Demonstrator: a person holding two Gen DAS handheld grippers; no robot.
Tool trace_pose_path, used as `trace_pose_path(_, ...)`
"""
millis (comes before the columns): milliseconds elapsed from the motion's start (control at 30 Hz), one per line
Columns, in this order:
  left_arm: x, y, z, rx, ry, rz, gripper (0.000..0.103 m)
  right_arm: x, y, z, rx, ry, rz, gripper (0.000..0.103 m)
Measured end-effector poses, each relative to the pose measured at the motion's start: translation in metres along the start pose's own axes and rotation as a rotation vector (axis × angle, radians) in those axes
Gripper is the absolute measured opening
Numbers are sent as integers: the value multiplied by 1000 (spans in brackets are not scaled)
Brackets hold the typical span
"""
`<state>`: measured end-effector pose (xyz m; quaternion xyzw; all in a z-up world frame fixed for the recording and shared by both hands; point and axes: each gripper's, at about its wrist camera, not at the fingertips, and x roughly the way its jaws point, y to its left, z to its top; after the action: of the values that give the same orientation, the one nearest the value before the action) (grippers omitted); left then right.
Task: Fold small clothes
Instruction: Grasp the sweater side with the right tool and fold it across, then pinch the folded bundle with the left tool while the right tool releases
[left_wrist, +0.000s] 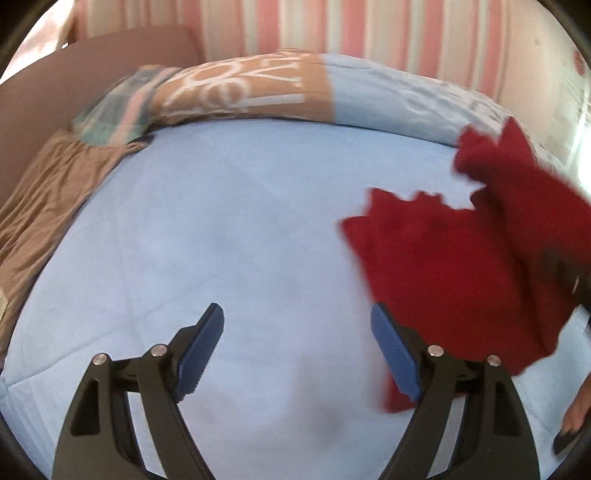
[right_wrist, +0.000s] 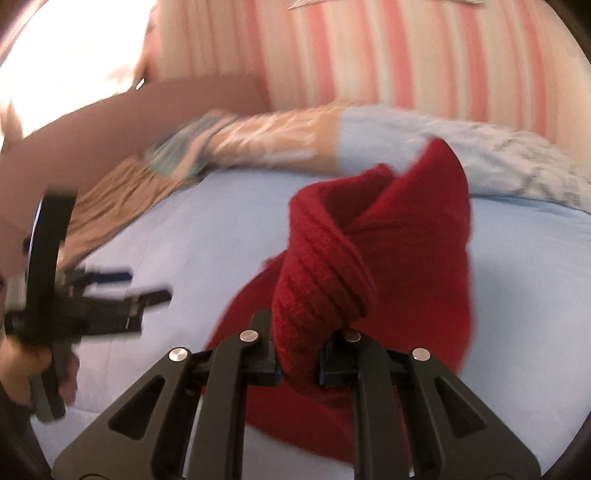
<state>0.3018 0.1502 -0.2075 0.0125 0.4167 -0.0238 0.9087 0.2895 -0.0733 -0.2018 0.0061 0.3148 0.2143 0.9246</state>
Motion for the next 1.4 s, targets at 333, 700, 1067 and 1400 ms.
trace_pose_path(333,9,30,-17,-31,35,-7,82,54,37,-32,-95,227,29,25)
trace_pose_path(700,-9,-32,-4,81,-20,-152,82,-29,-40,-20,15,177,-41,52)
trace_pose_path(1067,16,-103,-13,239,130,-286,30,-40,-85,-19,69,146,-126,52)
trace_pose_path(1400,8,-82,-16,232,83,-236,12,-41,-87,-13,99,106,-110,52)
